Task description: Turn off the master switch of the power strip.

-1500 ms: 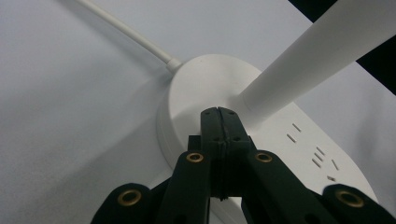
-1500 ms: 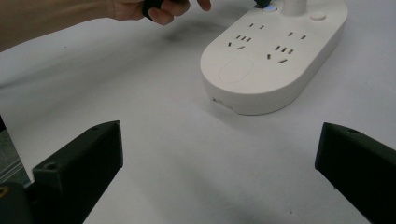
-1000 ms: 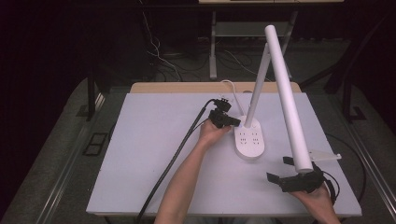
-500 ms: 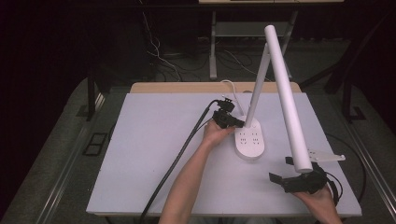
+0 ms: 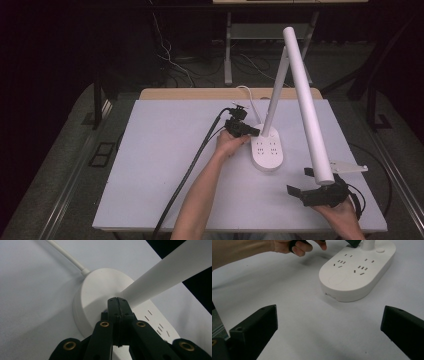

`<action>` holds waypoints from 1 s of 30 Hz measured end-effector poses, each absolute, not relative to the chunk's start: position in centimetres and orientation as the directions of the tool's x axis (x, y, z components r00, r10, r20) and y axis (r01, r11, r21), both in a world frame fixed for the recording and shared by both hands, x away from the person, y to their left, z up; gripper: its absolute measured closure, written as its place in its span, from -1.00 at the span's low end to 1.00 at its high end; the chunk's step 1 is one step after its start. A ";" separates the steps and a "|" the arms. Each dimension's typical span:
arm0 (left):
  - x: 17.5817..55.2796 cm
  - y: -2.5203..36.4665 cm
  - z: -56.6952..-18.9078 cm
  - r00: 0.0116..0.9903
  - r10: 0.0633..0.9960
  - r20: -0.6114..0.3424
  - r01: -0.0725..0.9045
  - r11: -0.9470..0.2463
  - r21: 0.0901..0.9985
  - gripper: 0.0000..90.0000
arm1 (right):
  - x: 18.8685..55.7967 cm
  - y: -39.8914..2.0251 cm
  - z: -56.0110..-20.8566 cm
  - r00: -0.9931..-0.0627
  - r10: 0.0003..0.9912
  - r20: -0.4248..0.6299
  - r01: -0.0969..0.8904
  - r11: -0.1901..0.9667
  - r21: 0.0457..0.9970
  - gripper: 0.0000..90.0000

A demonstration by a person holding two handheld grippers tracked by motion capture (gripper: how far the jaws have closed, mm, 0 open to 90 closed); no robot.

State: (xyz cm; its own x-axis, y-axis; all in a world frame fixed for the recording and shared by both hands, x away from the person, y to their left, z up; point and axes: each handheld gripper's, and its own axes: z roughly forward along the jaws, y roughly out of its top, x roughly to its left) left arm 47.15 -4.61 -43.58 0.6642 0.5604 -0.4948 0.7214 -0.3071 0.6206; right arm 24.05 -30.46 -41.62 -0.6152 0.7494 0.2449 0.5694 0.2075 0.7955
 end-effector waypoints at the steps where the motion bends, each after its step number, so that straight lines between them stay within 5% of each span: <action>1: 47.1 -4.6 -43.5 0.662 0.565 -0.493 0.723 -0.308 0.618 1.00 | 24.0 -30.4 -41.6 -0.614 0.750 0.246 0.569 0.205 0.796 -1.00; 30: 46.3 -1.7 -40.0 0.701 0.575 -0.421 0.646 -0.263 0.716 1.00 | 24.3 -30.8 -41.8 -0.611 0.750 0.252 0.570 0.197 0.797 -1.00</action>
State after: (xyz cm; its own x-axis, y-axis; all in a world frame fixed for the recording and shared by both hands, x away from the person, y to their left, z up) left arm 46.30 -1.69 -39.99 0.7014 0.5749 -0.4213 0.6461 -0.2632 0.7165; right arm 24.28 -30.84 -41.79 -0.6112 0.7504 0.2516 0.5703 0.1972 0.7974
